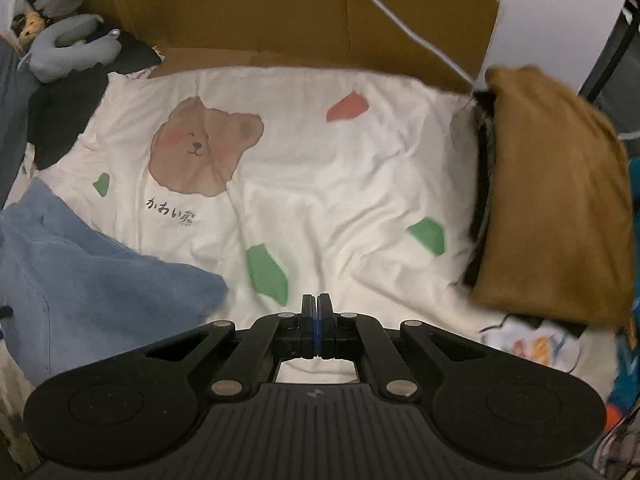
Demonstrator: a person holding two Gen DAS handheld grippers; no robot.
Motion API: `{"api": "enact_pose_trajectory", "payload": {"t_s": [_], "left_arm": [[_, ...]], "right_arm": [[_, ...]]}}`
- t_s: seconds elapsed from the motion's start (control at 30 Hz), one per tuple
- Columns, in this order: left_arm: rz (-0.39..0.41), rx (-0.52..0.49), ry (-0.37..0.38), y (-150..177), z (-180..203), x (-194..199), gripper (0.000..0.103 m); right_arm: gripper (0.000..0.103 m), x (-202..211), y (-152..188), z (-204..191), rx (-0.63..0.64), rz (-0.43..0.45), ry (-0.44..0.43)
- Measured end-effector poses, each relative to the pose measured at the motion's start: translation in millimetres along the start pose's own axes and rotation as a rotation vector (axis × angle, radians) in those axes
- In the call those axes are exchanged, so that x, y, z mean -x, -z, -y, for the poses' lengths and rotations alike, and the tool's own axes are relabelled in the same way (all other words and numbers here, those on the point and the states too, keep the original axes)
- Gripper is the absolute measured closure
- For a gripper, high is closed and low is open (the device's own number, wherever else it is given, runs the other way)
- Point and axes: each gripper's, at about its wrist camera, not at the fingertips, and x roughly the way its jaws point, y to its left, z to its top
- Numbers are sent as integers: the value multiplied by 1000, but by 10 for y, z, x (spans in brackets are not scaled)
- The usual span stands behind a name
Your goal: Fold clothes
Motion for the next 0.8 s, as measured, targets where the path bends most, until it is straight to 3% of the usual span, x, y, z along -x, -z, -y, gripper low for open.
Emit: {"api": "enact_pose_trajectory", "payload": {"t_s": [0.13, 0.47, 0.53, 0.6, 0.67, 0.73, 0.8], "left_arm": [[19, 25, 8, -8, -51, 46, 51], [75, 71, -49, -170, -374, 36, 52], [83, 70, -47, -191, -420, -36, 52], [75, 94, -7, -189, -485, -138, 52], [72, 105, 29, -183, -521, -183, 55], [69, 114, 66, -179, -542, -196, 76], [70, 116, 76, -174, -525, -145, 79]], "right_arm": [[103, -2, 20, -103, 36, 14, -28], [99, -173, 79, -404, 68, 9, -80], [92, -178, 88, -442, 69, 11, -90], [67, -182, 98, -479, 69, 12, -99], [63, -187, 107, -516, 70, 14, -109], [63, -192, 117, -553, 70, 16, -118], [63, -197, 126, -591, 70, 17, -128]]}}
